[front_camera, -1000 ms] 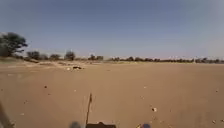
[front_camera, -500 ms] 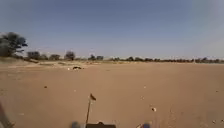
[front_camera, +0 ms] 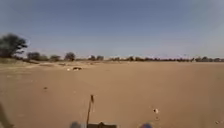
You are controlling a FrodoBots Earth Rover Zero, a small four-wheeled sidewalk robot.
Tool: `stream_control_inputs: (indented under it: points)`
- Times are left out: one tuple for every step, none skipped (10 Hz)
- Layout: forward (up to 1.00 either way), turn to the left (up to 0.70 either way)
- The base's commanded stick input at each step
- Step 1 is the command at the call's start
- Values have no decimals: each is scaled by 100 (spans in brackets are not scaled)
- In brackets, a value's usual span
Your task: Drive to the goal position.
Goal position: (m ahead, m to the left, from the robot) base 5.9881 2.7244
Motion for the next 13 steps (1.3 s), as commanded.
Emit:
stream_control_inputs:
  points:
    - [50,0]
    - [50,0]
    - [50,0]
    - [50,0]
    - [50,0]
    - [50,0]
    - [50,0]
    - [50,0]
    - [50,0]
    - [50,0]
    - [50,0]
    - [50,0]
    - [50,0]
